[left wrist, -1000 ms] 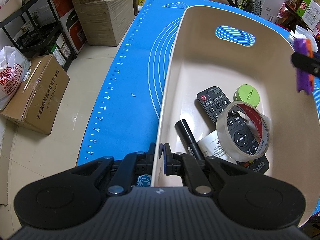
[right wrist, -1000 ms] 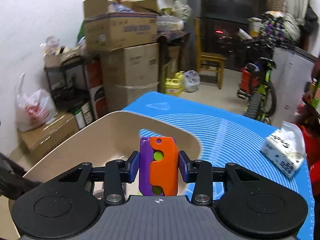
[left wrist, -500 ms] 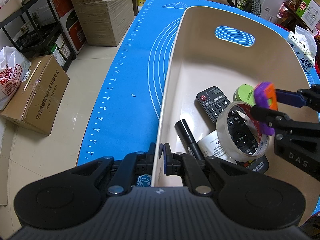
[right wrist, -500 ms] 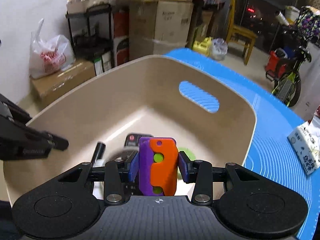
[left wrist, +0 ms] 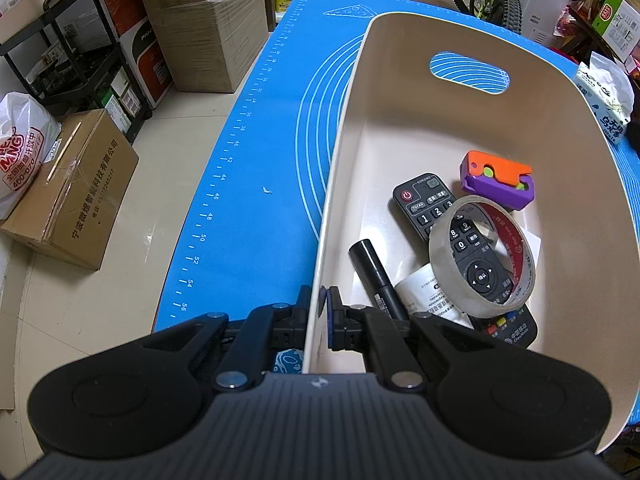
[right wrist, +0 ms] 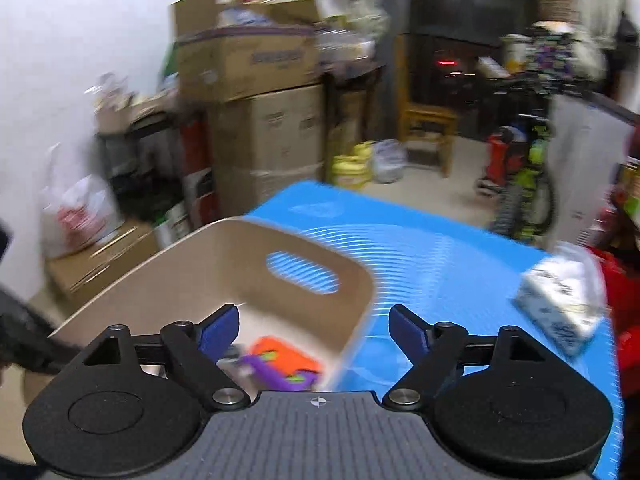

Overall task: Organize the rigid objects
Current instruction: 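Carry the orange-purple toy into the bin and release it with right tool, then move right tool to the silver keys and grasp them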

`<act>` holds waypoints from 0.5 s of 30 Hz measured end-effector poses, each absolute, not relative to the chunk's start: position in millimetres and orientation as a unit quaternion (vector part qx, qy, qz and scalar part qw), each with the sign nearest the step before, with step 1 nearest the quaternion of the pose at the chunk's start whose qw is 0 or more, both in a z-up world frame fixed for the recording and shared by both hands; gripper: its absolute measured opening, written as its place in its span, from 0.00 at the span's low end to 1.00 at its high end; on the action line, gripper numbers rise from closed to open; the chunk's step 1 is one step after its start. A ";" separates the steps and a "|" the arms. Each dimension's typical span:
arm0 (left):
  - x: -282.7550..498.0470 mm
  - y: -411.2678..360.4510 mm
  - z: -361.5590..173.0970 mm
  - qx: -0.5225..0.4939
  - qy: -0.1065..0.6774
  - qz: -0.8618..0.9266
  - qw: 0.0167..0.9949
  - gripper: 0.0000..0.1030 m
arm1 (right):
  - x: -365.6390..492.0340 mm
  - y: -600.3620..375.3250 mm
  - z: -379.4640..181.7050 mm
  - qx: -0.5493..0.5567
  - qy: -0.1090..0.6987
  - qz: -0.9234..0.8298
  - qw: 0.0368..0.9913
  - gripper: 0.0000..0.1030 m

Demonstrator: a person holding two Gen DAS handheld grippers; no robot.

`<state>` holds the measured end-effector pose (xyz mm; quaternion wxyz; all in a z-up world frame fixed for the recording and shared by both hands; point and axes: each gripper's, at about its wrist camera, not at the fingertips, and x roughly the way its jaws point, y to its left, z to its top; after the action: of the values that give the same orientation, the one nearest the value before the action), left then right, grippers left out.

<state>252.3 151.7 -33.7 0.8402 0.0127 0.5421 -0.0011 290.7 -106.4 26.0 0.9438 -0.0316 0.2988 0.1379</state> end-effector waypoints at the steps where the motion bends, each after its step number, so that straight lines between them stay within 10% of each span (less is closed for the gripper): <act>1: 252.4 151.9 -33.6 0.012 0.542 -0.001 0.840 0.08 | 292.5 -116.0 26.3 -0.029 0.298 0.121 0.946 0.82; 15: 252.2 151.7 -33.9 0.014 0.542 -0.001 0.840 0.08 | 323.2 -190.6 -50.5 -0.012 0.364 0.009 0.931 0.86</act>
<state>252.2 151.7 -33.9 0.8403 0.0137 0.5420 -0.0010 323.2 -190.6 -50.5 0.9312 -0.0116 0.3642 0.0088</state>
